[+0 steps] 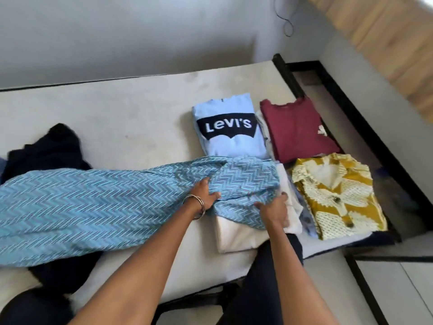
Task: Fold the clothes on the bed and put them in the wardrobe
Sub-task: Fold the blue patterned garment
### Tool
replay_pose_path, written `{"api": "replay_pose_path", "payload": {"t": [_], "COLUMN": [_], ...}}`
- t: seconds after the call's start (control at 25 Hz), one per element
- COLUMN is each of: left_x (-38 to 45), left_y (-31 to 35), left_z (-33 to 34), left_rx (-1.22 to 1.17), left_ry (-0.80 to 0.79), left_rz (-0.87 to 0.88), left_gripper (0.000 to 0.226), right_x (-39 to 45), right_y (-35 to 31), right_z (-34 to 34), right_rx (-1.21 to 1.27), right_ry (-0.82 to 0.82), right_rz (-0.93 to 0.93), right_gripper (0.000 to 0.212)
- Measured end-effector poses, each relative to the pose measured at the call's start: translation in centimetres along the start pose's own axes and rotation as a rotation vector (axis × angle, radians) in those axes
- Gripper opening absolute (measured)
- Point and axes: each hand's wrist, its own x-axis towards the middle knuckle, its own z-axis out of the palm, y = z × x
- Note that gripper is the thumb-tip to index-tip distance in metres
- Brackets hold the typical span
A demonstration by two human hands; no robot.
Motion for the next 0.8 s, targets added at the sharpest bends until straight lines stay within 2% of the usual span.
{"api": "replay_pose_path", "payload": {"t": [0.04, 0.12, 0.2, 0.32, 0.4, 0.48, 0.52, 0.56, 0.64, 0.72, 0.8], "left_x": [0.5, 1.3, 2.0, 2.1, 1.9, 1.8, 1.8, 1.4, 0.6, -0.8, -2.6], "left_y": [0.5, 1.4, 2.6, 4.9, 6.6, 8.5, 9.3, 10.4, 11.7, 12.1, 12.4], "left_z": [-0.1, -0.6, -1.2, -3.6, -6.0, -8.4, -9.4, -10.5, -11.5, -11.2, -9.0], "left_rx": [-0.001, -0.011, -0.056, -0.428, -0.743, -0.973, -1.010, -0.989, -0.862, -0.757, -0.687], "left_ry": [0.006, 0.046, 0.077, -0.056, -0.130, -0.065, -0.001, 0.043, 0.080, 0.037, -0.067], "left_rz": [-0.036, -0.076, -0.107, -0.160, -0.134, -0.014, 0.065, 0.154, 0.285, 0.338, 0.358], "left_gripper": [0.075, 0.074, 0.068, 0.047, 0.048, 0.031, 0.021, 0.020, 0.030, 0.044, 0.047], "right_x": [0.7, 1.3, 2.7, 4.7, 4.9, 4.7, 4.8, 4.9, 5.0, 4.8, 4.4], "right_y": [0.1, -0.2, -0.9, -1.5, -1.2, -1.0, -1.1, -1.5, -3.1, -4.4, -4.4], "right_z": [0.0, -0.1, -1.0, -2.6, -2.9, -2.8, -3.0, -3.3, -5.0, -7.0, -8.0], "right_rx": [-0.025, -0.018, 0.247, 0.718, 0.760, 0.695, 0.672, 0.654, 0.655, 0.680, 0.695], "right_ry": [-0.017, -0.009, -0.011, -0.170, -0.273, -0.240, -0.210, -0.204, -0.241, -0.304, -0.327], "right_rz": [-0.034, -0.071, -0.052, 0.046, 0.028, -0.029, -0.054, -0.079, -0.119, -0.135, -0.062], "right_gripper": [0.073, 0.042, 0.007, 0.007, 0.011, 0.016, 0.019, 0.021, 0.026, 0.017, 0.007]}}
